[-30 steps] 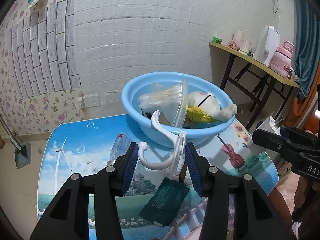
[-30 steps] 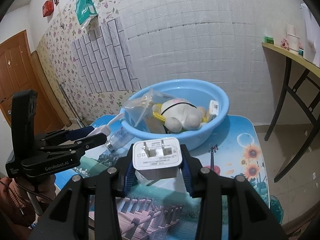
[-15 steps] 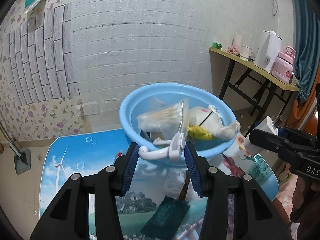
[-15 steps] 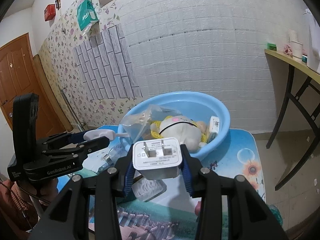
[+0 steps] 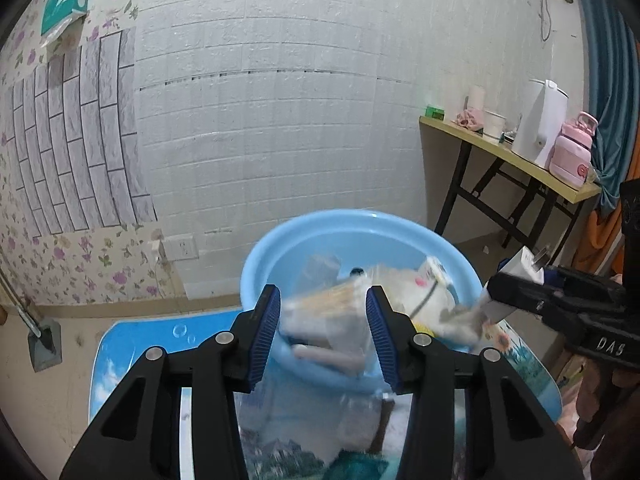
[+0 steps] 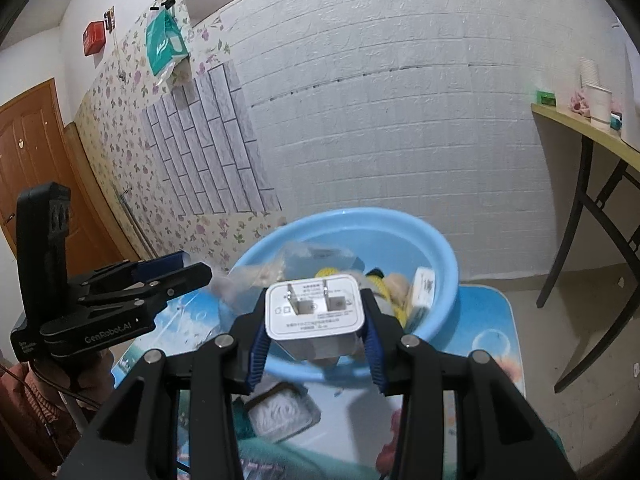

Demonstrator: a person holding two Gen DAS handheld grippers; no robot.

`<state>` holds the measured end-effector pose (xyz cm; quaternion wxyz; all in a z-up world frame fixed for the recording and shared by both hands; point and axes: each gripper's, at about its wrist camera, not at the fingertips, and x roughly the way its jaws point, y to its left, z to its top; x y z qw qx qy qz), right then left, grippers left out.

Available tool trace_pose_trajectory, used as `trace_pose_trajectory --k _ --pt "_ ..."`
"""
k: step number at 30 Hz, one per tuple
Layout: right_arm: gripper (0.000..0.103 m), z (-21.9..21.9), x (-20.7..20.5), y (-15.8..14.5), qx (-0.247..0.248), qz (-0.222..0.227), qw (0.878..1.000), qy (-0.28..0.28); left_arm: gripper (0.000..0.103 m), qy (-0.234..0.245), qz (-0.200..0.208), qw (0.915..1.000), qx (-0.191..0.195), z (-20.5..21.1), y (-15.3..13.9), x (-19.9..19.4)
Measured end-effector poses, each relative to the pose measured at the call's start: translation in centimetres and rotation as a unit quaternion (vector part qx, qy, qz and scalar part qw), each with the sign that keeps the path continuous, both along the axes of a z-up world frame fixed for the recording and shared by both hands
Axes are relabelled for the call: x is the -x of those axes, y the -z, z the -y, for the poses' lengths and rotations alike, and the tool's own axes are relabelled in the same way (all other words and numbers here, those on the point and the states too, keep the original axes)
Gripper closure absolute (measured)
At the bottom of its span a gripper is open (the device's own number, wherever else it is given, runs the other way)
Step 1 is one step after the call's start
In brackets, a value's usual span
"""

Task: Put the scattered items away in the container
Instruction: 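Lower hook and power adapter into the blue basin and open both tools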

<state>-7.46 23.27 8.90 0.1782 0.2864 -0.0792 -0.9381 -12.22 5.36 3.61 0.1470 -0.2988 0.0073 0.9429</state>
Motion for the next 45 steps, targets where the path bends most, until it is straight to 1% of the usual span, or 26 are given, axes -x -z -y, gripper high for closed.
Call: trace_pose_trajectory --k 3,6,11,14,18,22,27,28,30,31,32,33,35,37,39,45 --pt "0.063 0.0 1.3 0.4 0.001 0.003 1.0 0.002 0.059 0.006 -0.004 1.0 0.001 -0.6 -0.1 1.3" --pt "0.063 0.1 2.6 1.2 0.004 0.015 1.0 0.0 0.059 0.012 0.003 0.9999 0.003 -1.3 0.3 2.4" --pt "0.063 0.4 4.0 2.6 0.001 0.034 0.999 -0.005 0.059 0.027 0.016 0.9995 0.01 -2.7 1.6 3.9" --pt "0.063 0.2 4.7 3.1 0.006 0.035 0.999 -0.008 0.059 0.031 0.031 0.999 0.01 -3.1 2.7 4.7" --pt "0.064 0.3 5.6 3.7 0.0 0.043 0.999 -0.011 0.059 0.039 0.045 0.9981 0.015 -3.6 4.0 5.1" --pt "0.064 0.5 6.0 4.6 -0.002 0.053 0.998 -0.014 0.059 0.037 0.04 0.998 0.032 -4.3 4.6 5.2" --pt "0.063 0.6 6.0 4.6 -0.008 0.055 0.998 -0.018 0.052 0.039 0.035 0.9977 0.043 -5.0 4.7 4.8" --pt "0.062 0.6 5.9 4.6 -0.011 0.055 0.998 -0.018 0.052 0.038 0.035 0.9978 0.041 -4.9 4.6 4.8" --pt "0.052 0.8 5.7 4.5 -0.018 0.054 0.998 -0.018 0.051 0.038 0.037 0.9981 0.032 -4.4 4.3 4.6" --pt "0.049 0.8 5.6 4.4 -0.021 0.053 0.998 -0.018 0.05 0.038 0.037 0.9982 0.028 -4.3 4.1 4.6" --pt "0.043 0.8 5.4 4.2 -0.021 0.051 0.998 -0.017 0.045 0.037 0.034 0.9984 0.026 -4.1 3.8 4.3" --pt "0.041 0.7 5.2 4.0 -0.021 0.047 0.999 -0.016 0.042 0.035 0.03 0.9986 0.027 -4.0 3.6 4.1" --pt "0.04 0.6 4.7 3.7 -0.02 0.041 0.999 -0.012 0.035 0.032 0.021 0.9989 0.027 -3.8 3.0 3.5" --pt "0.039 0.5 4.2 3.2 -0.02 0.033 0.999 -0.005 0.03 0.032 0.014 0.9992 0.021 -3.4 2.3 2.9" --pt "0.038 0.3 3.5 2.5 -0.02 0.021 1.0 0.004 0.026 0.03 0.008 0.9993 0.019 -3.1 1.8 2.2" --pt "0.038 -0.2 1.6 1.6 -0.018 0.013 0.999 0.023 0.013 0.018 -0.001 0.9996 0.021 -1.7 1.4 -0.5"
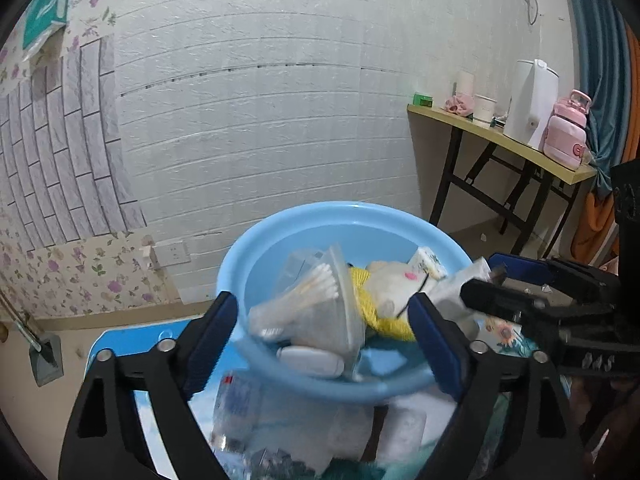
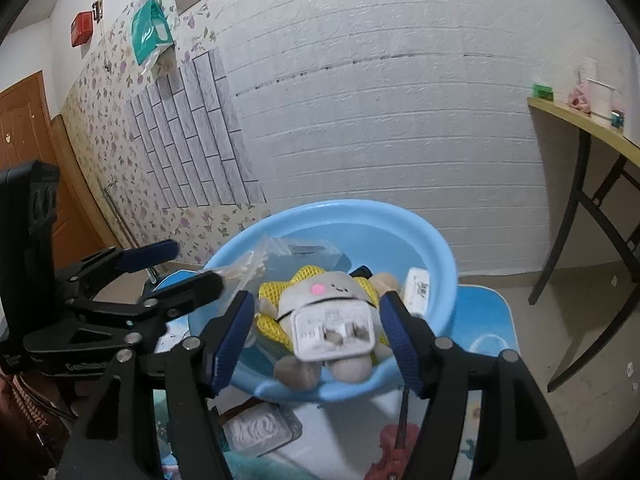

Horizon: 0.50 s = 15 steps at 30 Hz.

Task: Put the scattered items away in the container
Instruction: 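Lower hook and power adapter into the blue basin and open both tools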

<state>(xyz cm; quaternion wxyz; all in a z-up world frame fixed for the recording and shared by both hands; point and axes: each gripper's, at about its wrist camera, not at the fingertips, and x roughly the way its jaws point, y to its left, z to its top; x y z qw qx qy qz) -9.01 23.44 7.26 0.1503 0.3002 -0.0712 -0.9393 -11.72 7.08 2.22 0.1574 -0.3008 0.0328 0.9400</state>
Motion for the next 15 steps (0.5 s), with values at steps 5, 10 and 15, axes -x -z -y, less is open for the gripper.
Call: trace_pose_trajectory --k 5,10,15 --pt "0.038 -0.5 -1.4 0.3 0.009 0.011 1.0 0.017 0.01 -0.014 0.015 0.9997 0.01 1.1 1.1 -2.1" --pt "0.038 -0.2 -3.1 0.1 -0.001 0.016 1.0 0.019 0.008 -0.023 0.029 0.9993 -0.001 2.3 1.8 -3.9" --pt "0.038 0.8 -4.4 0.8 -0.01 0.025 1.0 0.011 0.006 -0.03 0.033 0.999 0.01 3.1 2.5 -5.2"
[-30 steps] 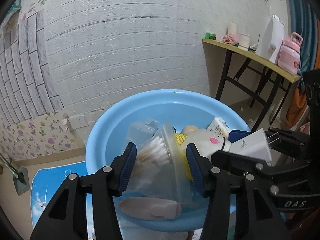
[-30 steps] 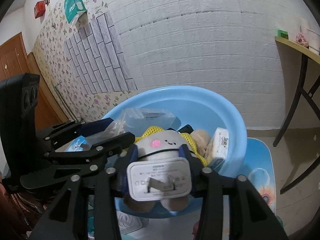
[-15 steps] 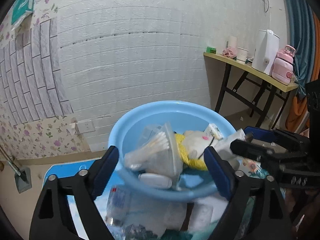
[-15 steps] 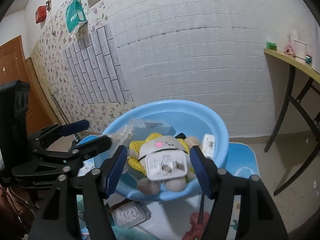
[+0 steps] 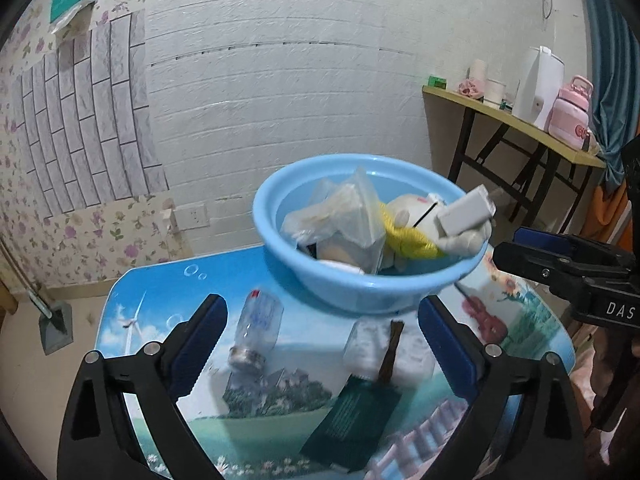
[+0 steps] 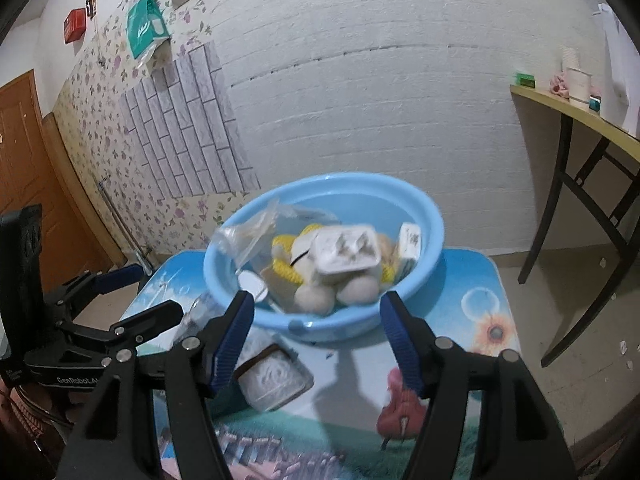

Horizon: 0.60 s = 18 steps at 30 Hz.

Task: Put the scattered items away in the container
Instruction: 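Lower hook and power adapter into the blue basin and open both tools, then grasp the glass bottle with left tool while right grasps the banded clear box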

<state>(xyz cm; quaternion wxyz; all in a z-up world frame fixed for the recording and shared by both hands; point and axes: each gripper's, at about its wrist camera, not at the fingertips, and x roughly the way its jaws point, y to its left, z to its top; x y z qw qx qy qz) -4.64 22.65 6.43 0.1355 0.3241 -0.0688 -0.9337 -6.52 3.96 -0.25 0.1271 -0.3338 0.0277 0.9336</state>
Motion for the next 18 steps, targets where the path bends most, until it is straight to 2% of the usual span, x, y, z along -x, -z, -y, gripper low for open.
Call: trace_pose_trajectory --k 9,12,15,18 --pt "0.038 1.4 -1.1 1.1 -0.008 0.018 1.0 -0.019 0.005 -0.013 0.006 0.9999 -0.009 1.7 0.5 -1.0" --pt "0.035 1.9 -1.5 1.0 -0.022 0.011 0.999 -0.021 0.005 -0.025 -0.007 0.9996 -0.014 2.1 0.7 -1.5" --pt "0.026 2.0 -1.7 1.0 -0.025 0.011 0.999 -0.017 0.005 -0.02 -0.023 0.9995 0.004 1.7 0.7 -2.1" --pt "0.026 1.9 -1.7 1.2 -0.024 0.017 0.999 -0.015 0.005 -0.02 -0.024 0.9993 0.018 1.5 0.9 -2.2"
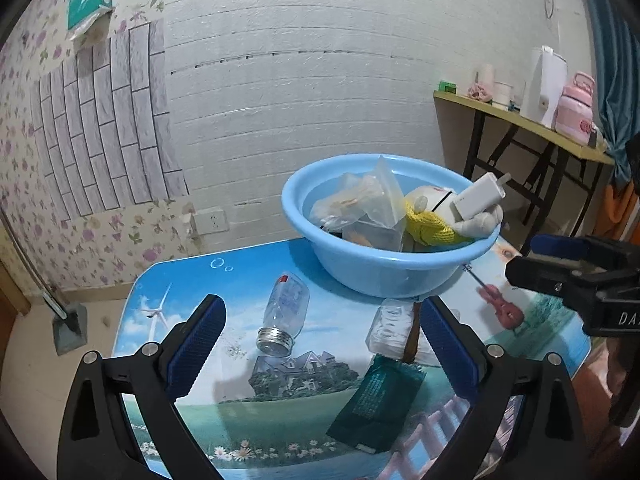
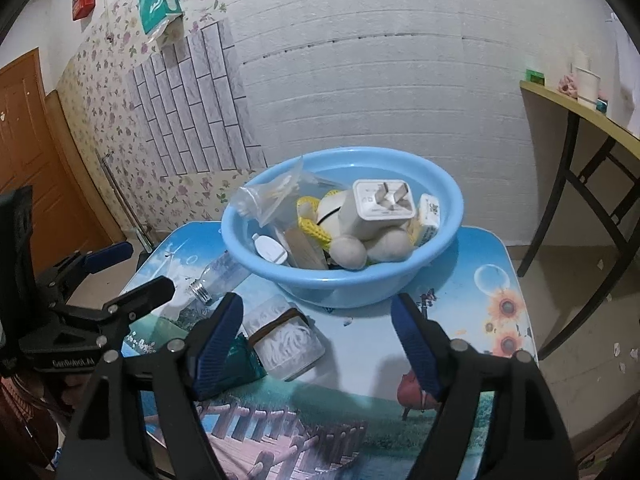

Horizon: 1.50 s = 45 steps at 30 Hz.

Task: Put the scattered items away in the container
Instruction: 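Grasp the glass bottle with left tool while right grasps the banded clear box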

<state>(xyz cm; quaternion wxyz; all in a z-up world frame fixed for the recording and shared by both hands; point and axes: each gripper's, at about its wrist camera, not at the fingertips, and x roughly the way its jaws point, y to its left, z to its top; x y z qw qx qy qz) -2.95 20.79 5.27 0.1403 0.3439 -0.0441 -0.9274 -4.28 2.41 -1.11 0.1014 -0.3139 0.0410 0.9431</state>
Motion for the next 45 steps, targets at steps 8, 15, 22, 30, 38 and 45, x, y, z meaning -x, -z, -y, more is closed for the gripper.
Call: trace_pose_trajectory --k 8,15,22,30,38,45 --pt "0.026 -0.1 -0.2 0.9 0.0 0.018 1.0 0.005 0.002 -0.018 0.018 0.9997 -0.007 1.3 0.7 -0.2" --pt "0.026 -0.3 -0.5 2.9 0.003 0.039 0.999 0.004 0.002 -0.036 0.043 0.9984 0.003 2.7 3.3 -1.4" --pt "0.026 0.3 -0.4 4.9 0.0 0.06 0.998 -0.004 0.002 -0.039 0.056 0.9977 0.007 3.6 4.4 -1.7" --pt "0.026 1.3 0.4 6.4 -0.032 0.076 0.997 -0.007 0.002 -0.049 0.06 0.997 0.001 5.2 4.7 -1.4" --pt "0.026 2.0 1.9 7.0 -0.046 0.086 0.995 -0.025 0.002 -0.052 0.079 0.9954 -0.014 6.3 5.8 0.7" --pt "0.026 3.3 3.1 7.6 -0.055 0.088 0.993 -0.059 0.002 -0.032 0.091 0.9952 0.016 5.0 6.6 4.7"
